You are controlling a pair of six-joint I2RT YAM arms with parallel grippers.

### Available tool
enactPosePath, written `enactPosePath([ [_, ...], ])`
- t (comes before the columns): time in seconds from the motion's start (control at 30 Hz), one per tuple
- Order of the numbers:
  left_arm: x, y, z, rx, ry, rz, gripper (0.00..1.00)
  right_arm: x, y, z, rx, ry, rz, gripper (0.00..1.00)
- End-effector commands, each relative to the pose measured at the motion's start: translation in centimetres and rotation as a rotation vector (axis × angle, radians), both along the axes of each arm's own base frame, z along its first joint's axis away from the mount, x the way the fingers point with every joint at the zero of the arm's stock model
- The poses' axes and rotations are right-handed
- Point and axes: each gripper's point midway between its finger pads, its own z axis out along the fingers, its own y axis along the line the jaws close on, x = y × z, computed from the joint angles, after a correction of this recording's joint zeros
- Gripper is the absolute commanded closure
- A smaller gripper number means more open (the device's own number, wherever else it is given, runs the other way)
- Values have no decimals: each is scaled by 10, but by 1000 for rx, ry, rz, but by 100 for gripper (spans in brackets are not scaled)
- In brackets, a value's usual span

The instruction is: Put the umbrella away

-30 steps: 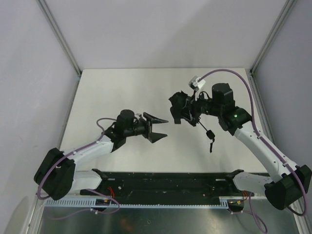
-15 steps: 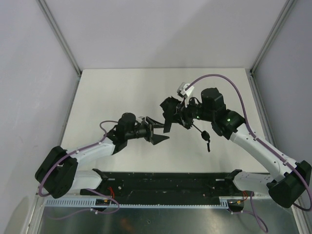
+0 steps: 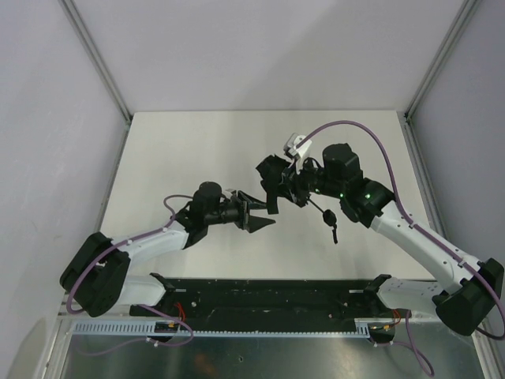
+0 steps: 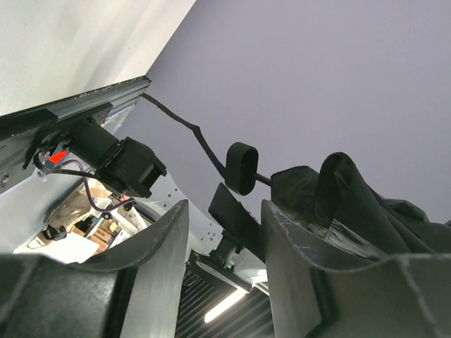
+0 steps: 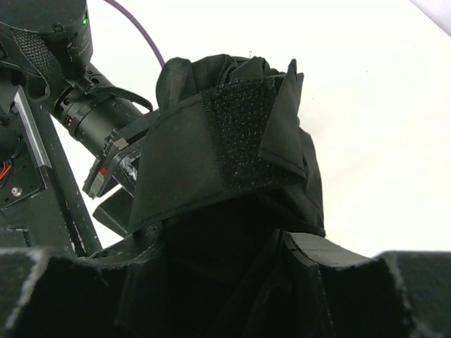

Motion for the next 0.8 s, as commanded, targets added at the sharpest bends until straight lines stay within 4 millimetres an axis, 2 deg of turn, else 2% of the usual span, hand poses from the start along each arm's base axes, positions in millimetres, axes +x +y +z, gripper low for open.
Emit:
enactPosePath([
  [0.0,8,-6,28,-103,165,35,52,7,9,40,76,-126,5,100],
  [0.53,12,-9,31,-105,159,38,69,0,15,35,43,-131,5,100],
  [0.63,13,-8,30,-101,144,53,81,-1,16,35,42,-132,8,100],
  [0.7,15,-6,30,-95,123,65,93,-3,17,33,39,-126,14,100],
  [0.77,19,-5,30,-81,72,82,98,-6,18,31,37,-113,27,100],
])
